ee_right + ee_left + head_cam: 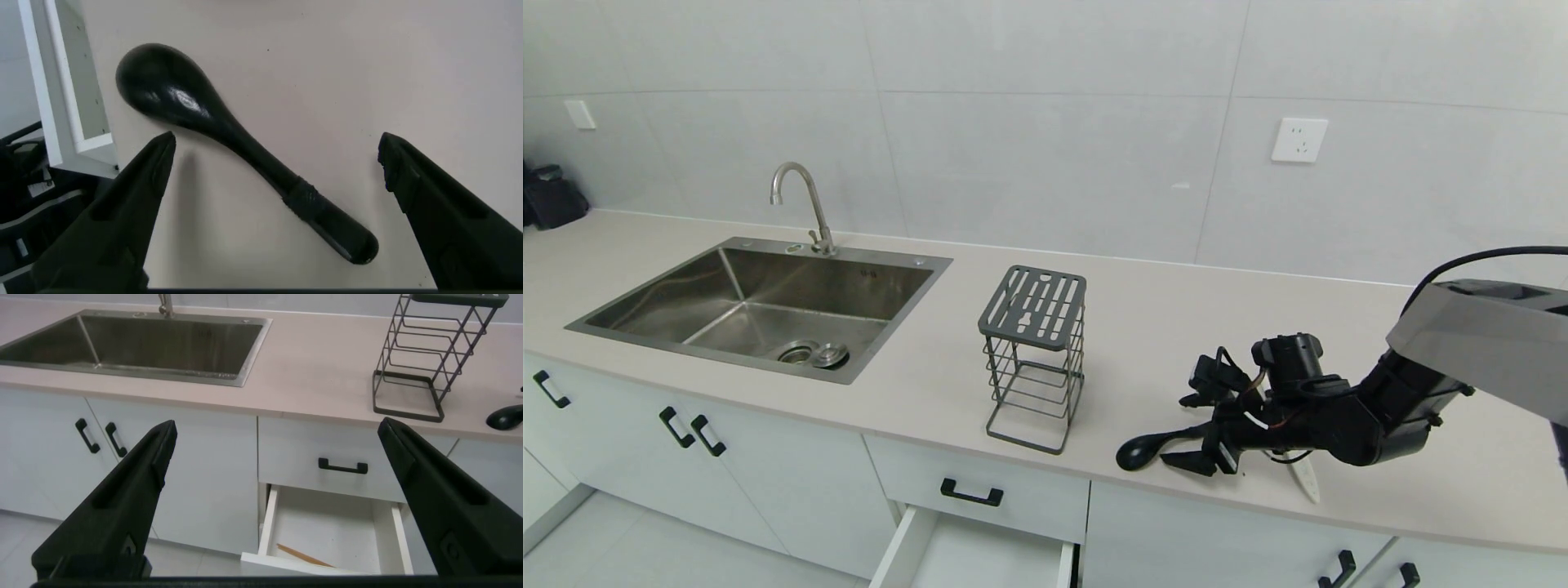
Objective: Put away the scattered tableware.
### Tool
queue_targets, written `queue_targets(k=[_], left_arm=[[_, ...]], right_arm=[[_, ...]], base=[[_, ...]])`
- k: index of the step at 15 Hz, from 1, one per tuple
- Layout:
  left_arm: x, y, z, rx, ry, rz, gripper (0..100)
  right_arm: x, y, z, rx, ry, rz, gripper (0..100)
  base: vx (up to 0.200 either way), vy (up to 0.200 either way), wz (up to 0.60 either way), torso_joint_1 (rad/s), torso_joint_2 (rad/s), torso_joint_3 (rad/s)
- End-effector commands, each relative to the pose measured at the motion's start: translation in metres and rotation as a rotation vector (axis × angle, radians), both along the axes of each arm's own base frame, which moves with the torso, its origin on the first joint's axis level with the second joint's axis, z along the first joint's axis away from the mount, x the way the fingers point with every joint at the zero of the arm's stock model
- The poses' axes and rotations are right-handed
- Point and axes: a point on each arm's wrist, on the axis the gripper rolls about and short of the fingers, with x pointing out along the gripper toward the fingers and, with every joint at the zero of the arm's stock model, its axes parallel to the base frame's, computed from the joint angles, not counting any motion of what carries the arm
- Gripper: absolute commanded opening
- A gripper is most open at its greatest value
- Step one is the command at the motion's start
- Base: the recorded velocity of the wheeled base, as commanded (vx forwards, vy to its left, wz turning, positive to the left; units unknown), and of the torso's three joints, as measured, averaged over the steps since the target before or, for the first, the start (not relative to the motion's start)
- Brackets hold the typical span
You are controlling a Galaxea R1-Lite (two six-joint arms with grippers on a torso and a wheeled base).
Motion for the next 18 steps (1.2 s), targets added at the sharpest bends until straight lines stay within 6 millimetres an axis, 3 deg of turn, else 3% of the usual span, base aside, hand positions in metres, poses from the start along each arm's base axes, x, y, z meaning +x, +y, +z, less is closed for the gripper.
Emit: queue_targets(k=[1, 8, 9, 12, 18], left_arm=[[0.000, 0.000, 0.000, 0.000, 0.002, 0.000, 100], [0.000, 0.000, 0.000, 0.000, 0.002, 0.000, 100], [0.000, 0.000, 0.000, 0.000, 0.002, 0.000, 100], [0.000, 0.000, 0.000, 0.000, 0.002, 0.000, 100], [0.000, 0.000, 0.000, 0.000, 0.002, 0.000, 100]], right_arm=[[0.002, 0.001, -0.006, -0.002, 0.011, 0.002, 100], [0.007, 0.008, -0.014, -0.002, 0.021, 0.015, 100], [0.006, 0.009, -0.016, -0.002, 0.026, 0.019, 0], [0.007, 0.013, -0.024, -0.003, 0.043, 0.024, 0], [0.007, 0.014, -0.019, -0.002, 0.029, 0.026, 0]], base=[[0.000, 0.000, 0.00, 0.000, 0.00, 0.000], [0.000, 0.000, 0.00, 0.000, 0.00, 0.000], [0.000, 0.000, 0.00, 0.000, 0.00, 0.000], [0.000, 0.000, 0.00, 0.000, 0.00, 0.000], [0.000, 0.000, 0.00, 0.000, 0.00, 0.000]])
